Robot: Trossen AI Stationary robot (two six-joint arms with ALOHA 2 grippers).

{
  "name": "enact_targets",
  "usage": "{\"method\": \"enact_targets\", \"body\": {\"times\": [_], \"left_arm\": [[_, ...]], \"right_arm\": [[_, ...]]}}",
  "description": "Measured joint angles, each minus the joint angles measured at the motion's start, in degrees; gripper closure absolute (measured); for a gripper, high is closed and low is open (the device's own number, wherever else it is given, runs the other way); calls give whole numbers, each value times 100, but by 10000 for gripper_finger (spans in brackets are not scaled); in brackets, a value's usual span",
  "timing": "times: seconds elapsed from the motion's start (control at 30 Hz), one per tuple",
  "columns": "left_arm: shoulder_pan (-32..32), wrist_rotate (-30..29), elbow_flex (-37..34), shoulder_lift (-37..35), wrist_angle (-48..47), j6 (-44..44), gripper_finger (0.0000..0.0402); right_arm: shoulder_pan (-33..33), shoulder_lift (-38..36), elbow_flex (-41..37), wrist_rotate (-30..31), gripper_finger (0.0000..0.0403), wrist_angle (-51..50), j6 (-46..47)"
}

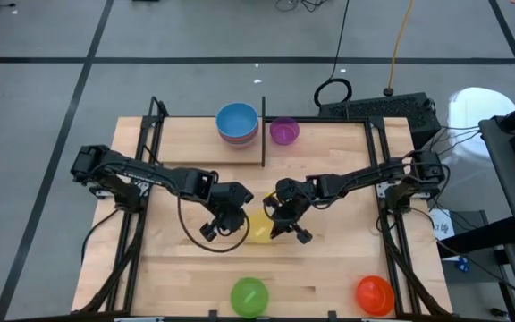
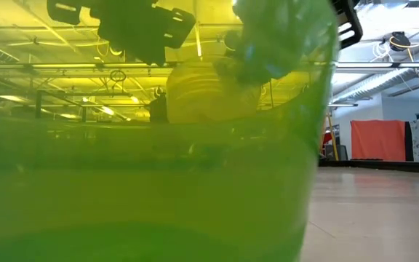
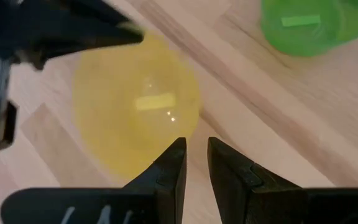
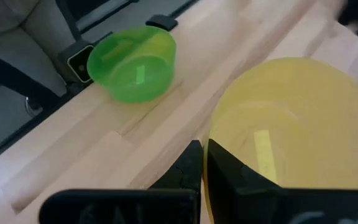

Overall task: Place and stack bowls onto a shelf
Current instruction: Put the small yellow bowl on the shelf

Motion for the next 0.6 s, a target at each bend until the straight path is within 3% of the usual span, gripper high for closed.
{"method": "enact_targets", "body": {"times": [0.6], "left_arm": [[13, 417, 0, 0, 35, 1014, 330]], "right_arm": [[-63, 2, 0, -273, 403, 70, -702]]}}
